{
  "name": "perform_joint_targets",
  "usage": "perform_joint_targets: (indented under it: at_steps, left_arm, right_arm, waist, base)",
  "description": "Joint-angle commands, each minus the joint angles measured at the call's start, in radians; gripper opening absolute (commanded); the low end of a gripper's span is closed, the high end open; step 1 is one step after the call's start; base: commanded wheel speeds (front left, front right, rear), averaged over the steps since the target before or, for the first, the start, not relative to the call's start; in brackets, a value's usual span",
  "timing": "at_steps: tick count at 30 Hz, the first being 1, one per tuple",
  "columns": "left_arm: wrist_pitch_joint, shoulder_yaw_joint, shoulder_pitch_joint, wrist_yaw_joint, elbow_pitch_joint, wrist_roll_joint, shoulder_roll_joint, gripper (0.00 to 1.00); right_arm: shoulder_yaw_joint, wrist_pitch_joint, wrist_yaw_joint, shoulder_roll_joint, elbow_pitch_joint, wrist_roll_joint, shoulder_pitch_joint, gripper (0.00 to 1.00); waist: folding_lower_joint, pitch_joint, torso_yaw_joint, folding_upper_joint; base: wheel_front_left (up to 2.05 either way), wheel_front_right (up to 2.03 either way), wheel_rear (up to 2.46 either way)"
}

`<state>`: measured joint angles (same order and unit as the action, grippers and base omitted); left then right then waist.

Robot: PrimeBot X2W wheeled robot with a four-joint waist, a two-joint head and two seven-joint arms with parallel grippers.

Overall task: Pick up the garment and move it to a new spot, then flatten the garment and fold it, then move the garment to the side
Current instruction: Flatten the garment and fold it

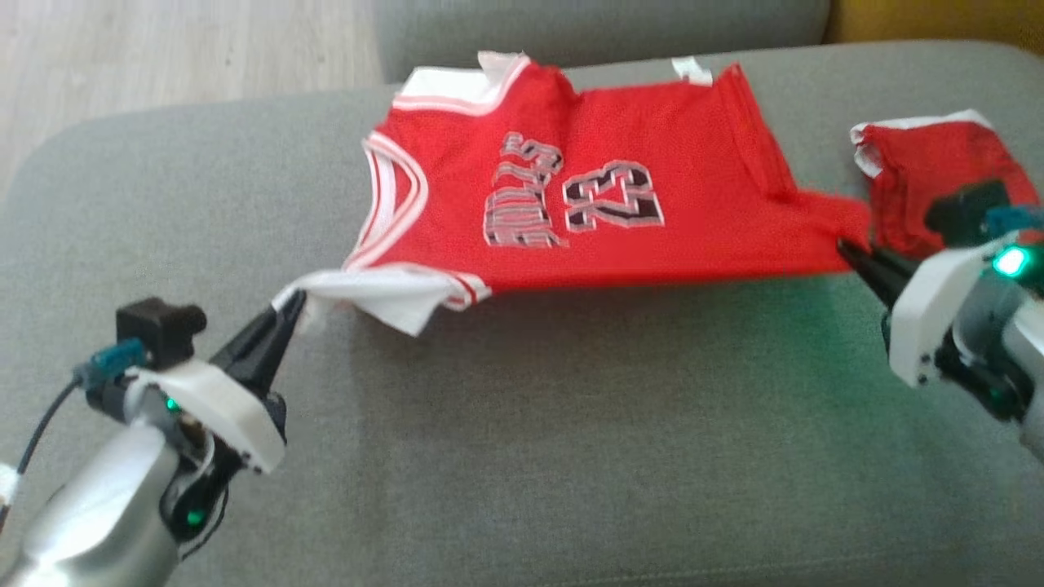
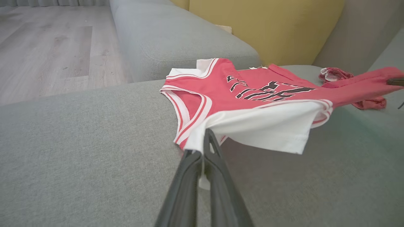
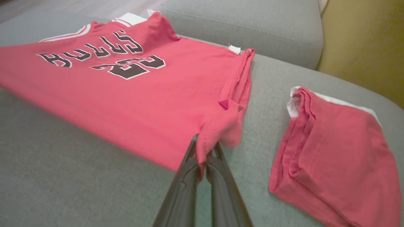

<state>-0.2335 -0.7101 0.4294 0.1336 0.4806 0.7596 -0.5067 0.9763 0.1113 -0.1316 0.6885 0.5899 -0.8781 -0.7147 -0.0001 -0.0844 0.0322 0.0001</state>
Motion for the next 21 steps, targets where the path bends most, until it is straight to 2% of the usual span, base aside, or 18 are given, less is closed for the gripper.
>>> perform_joint_targets:
  at_steps: [1,6,15,21]
  left_arm:
    - [-0.002,0.044,0.033,-0.003,-0.023,0.005,-0.069,0.00]
    - [0.029,0.028,-0.040,-0.011,-0.114,0.016,-0.112,0.00]
    - [0.087,0.025,-0.164,-0.062,-0.291,0.044,-0.205,0.00]
    - [0.132,0.030,-0.224,-0.096,-0.413,0.070,-0.264,0.00]
  right_arm:
    - [-0.006,0.005,0.001,0.059,-0.011,-0.011,0.011,0.00]
    - [0.016,0.048,0.001,0.111,-0.076,-0.054,0.069,0.00]
    - [0.039,0.168,0.001,0.206,-0.211,-0.141,0.179,0.00]
    - [0.009,0.215,0.001,0.259,-0.295,-0.175,0.224,0.00]
  waist:
    - [0.0001,0.015,0.000,-0.0001]
    - [0.0001,0.049,0.003,-0.0001]
    - [0.0001,0.090,0.004,-0.0001]
    - [0.0001,0.091,0.002,-0.0001]
  base:
    - [0.00,0.00,0.00]
    - [0.00,0.00,0.00]
    - [0.00,0.00,0.00]
    - [0.00,0.00,0.00]
